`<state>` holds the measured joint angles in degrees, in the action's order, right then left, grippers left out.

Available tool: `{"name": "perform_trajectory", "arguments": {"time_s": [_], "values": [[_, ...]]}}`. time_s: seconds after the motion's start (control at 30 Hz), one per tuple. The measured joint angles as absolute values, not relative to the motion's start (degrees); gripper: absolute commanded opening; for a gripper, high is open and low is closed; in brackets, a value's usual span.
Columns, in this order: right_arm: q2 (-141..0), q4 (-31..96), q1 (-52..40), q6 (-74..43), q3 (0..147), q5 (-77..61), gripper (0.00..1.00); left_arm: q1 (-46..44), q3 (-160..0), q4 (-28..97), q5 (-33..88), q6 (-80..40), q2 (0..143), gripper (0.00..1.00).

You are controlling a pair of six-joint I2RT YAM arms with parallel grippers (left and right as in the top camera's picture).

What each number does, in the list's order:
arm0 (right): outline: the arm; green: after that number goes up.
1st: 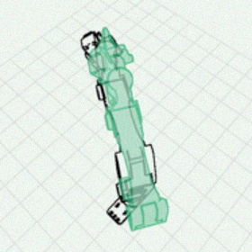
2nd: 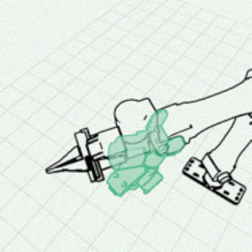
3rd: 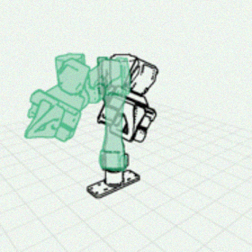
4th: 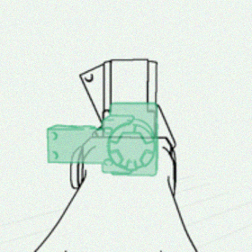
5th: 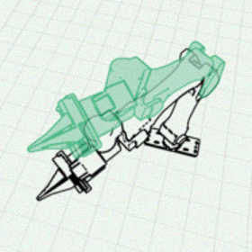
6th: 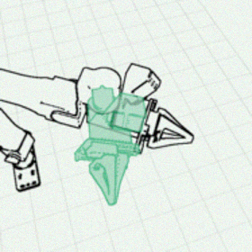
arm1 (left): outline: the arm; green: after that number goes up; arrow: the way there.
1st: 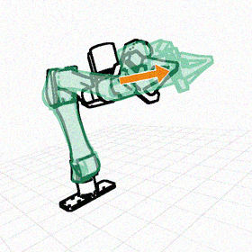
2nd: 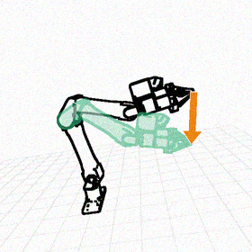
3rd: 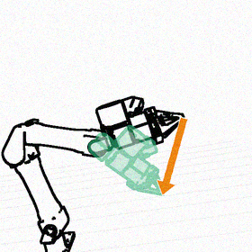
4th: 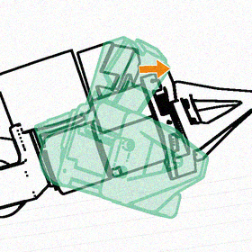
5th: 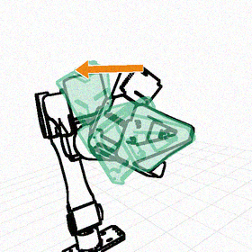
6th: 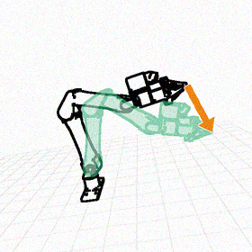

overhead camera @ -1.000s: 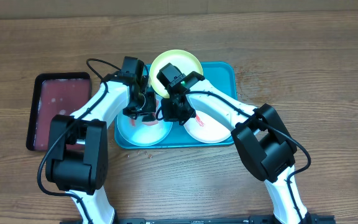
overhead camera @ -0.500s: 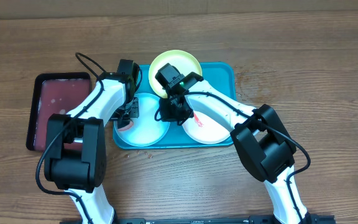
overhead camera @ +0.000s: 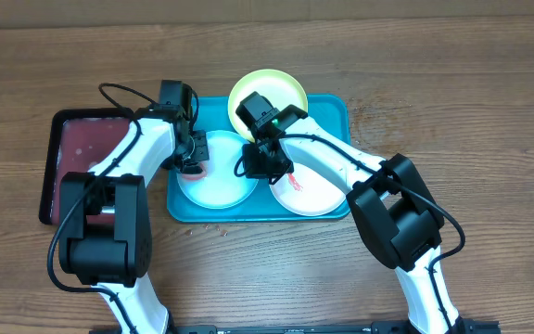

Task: Clean dirty plates on tray and stack at the side
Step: 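Keep scrubbing the light blue plate while the right gripper holds its rim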

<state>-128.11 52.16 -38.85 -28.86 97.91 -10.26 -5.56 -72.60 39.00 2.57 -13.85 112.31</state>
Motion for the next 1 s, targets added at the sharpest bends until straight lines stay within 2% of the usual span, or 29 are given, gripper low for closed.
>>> {"name": "perform_trajectory", "arguments": {"time_s": [0.17, 0.43, 0.73, 1.0], "values": [[-128.11, 52.38, -38.76, -28.86, 97.91, -10.04, 0.04, -6.02, -72.75, 43.4, 12.34, -8.54, 112.49, 0.04], [-128.11, 52.47, -38.85, -28.05, 97.91, -10.13, 0.04, -7.01, -72.73, 55.0, 16.19, -2.94, 113.08, 0.04], [-128.14, 51.51, -39.7, -27.62, 97.91, -10.72, 0.04, -9.13, -74.06, 58.63, -4.14, -19.33, 113.01, 0.04], [-128.14, 51.2, -39.83, -27.64, 97.91, -11.18, 0.04, -8.58, -75.33, 55.22, -15.05, -23.73, 113.93, 0.04]]}}
